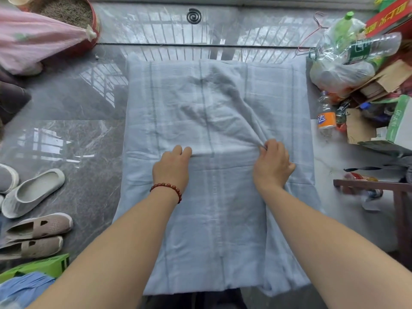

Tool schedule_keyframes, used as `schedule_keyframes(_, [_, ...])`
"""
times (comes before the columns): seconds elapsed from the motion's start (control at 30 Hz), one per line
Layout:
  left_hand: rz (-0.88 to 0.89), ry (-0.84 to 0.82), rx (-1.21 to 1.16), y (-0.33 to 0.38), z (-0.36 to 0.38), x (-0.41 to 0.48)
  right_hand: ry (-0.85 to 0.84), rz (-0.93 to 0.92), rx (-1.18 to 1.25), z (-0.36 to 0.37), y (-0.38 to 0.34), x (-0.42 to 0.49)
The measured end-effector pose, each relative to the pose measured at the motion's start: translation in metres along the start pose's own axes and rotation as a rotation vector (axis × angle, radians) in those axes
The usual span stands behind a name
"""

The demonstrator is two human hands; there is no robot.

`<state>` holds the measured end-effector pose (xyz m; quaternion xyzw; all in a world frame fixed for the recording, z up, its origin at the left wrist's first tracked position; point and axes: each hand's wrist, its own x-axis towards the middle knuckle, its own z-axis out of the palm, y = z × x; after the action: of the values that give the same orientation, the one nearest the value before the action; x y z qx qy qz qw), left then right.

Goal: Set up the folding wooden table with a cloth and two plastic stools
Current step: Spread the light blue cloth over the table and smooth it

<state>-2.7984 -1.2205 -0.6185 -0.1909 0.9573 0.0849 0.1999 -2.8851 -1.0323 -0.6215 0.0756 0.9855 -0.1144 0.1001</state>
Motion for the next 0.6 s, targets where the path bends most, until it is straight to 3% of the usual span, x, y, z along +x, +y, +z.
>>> schedule_keyframes(0.17, [-0.002,0.096,0.007,0.004,-0.008,0.012,0.059,0.019,0.072,-0.009,-0.009,0.017])
schedule_keyframes(0.3, [-0.013,0.077,0.006,0.006,-0.008,0.017,0.051,0.015,0.134,-0.005,-0.007,0.025])
schedule_keyframes(0.43, [-0.072,-0.068,-0.047,0.007,0.007,0.002,-0.093,-0.069,0.178,0.005,0.004,0.01])
schedule_keyframes(0.6, [-0.024,-0.268,0.044,0.009,0.033,-0.029,-0.268,-0.228,-0.013,0.025,0.013,-0.032])
